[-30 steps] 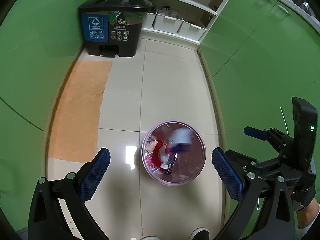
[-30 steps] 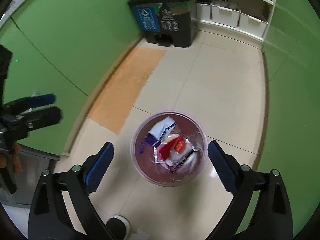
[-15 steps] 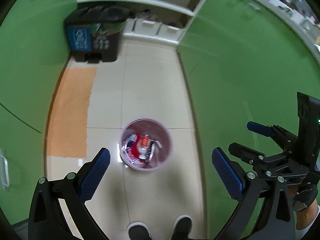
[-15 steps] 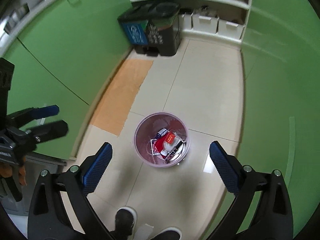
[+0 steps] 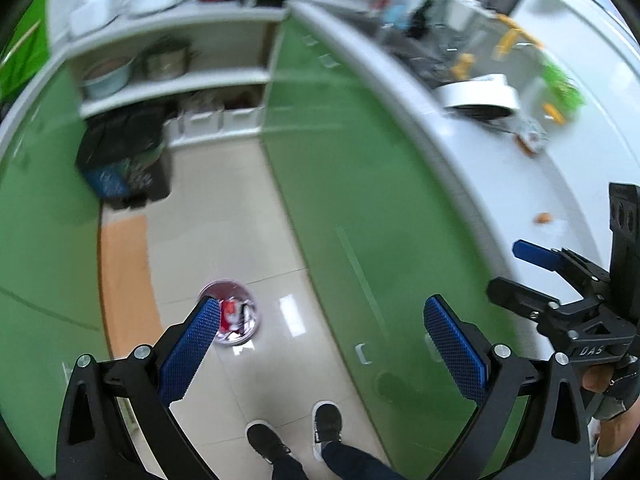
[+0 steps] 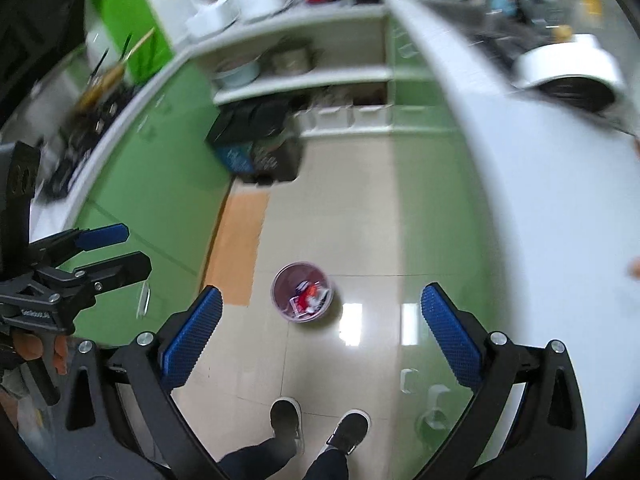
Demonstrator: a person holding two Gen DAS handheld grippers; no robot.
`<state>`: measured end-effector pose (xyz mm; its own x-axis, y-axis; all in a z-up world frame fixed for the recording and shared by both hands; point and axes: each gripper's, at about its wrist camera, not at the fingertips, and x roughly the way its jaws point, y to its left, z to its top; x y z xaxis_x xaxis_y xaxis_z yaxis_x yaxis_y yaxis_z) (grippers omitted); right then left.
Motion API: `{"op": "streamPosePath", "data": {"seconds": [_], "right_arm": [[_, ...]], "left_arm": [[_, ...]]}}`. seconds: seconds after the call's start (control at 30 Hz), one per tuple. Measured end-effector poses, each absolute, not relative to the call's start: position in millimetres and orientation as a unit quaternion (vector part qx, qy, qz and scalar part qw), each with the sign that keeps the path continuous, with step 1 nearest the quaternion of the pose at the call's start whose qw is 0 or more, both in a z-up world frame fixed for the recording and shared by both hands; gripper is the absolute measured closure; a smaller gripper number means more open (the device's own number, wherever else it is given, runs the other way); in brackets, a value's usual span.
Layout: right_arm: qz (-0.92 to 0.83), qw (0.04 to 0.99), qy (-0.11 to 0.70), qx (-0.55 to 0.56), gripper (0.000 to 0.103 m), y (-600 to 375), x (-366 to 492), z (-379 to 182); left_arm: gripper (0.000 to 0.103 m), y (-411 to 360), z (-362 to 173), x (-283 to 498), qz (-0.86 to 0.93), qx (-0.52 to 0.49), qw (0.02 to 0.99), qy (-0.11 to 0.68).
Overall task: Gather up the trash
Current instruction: 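Return both tools to the counter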
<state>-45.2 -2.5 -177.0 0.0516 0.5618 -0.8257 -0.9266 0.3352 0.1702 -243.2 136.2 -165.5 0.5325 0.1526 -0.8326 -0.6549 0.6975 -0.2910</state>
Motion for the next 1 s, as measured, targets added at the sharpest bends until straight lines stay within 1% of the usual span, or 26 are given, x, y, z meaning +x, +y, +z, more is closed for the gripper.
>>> {"op": "streamPosePath", "data": {"seconds": [0.07,0.2,0.33,0.5,0.77,1.0], "right_arm": [[0.512,0.72,0.426,-0.196,0.005,-35,-27,-149],[0.461,0.764,0.422,-0.163,0.005,-96,8,-119],[0.402,0.8,0.427,-0.125,0.005,-155,48,-107],[0.361,0.822,0.429,-0.099,0.005,-214,88,-101],[0.357,0.814,0.451,-0.083,0.004,-240,134,-122],[0.37,0.792,0.482,-0.06,0.004,-218,166,-152]], "left_arm": [[0.006,123,-140,-226,0.223,-0.285,0.834,0.416],[0.006,100,-106,-184,0.17,-0.262,0.855,0.414],[0.006,70,-88,-135,0.12,-0.228,0.871,0.418],[0.006,33,-69,-75,0.072,-0.196,0.882,0.421],[0.006,2,-70,-9,0.055,-0.175,0.882,0.433],[0.006,-1,-82,26,0.062,-0.161,0.876,0.45]]}}
